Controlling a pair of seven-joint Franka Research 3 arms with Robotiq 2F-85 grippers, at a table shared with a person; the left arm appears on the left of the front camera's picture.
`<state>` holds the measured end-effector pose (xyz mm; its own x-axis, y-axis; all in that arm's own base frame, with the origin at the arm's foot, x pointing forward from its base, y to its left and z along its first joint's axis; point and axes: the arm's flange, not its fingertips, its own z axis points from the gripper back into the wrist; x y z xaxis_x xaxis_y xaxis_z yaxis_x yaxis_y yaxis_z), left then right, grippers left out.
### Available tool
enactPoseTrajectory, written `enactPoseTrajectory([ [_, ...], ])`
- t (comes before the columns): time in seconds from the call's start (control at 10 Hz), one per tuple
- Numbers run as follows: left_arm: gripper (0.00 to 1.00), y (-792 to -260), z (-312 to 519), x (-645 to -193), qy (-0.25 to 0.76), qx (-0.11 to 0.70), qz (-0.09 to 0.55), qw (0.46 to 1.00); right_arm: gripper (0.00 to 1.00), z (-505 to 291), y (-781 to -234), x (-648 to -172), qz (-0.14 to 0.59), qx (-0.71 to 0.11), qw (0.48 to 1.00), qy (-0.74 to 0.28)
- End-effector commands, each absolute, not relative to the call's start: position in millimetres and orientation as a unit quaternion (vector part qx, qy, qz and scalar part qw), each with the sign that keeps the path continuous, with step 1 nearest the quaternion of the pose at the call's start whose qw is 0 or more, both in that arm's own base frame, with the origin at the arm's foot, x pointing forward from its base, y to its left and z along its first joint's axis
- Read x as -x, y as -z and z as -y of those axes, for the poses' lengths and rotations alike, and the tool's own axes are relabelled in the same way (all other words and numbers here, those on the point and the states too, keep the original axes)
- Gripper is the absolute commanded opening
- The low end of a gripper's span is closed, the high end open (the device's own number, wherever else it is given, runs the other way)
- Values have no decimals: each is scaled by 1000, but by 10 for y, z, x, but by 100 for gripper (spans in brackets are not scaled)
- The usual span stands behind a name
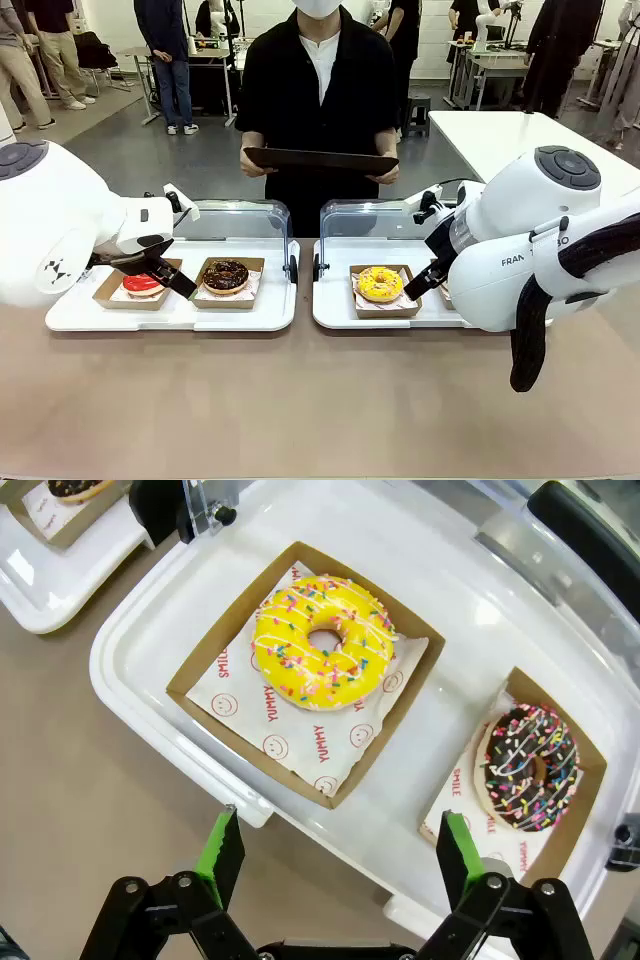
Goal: Provide the desired donut to the person.
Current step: Pick up and lift the Paper togo box containing the Donut pointed at by the person.
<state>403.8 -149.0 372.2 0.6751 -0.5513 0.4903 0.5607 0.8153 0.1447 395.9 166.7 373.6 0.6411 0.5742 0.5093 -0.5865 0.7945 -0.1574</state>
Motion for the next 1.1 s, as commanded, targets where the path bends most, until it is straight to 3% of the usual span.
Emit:
enactPoseTrajectory([
  [0.0, 100, -3721, 1490, -4037, 304, 9, 265, 915, 100, -1667, -3736, -3959, 277, -11, 906, -320],
  [1.0, 100, -3721, 1490, -4037, 304, 9, 265, 915, 100, -1667, -3736, -3959, 277, -11, 906, -320],
])
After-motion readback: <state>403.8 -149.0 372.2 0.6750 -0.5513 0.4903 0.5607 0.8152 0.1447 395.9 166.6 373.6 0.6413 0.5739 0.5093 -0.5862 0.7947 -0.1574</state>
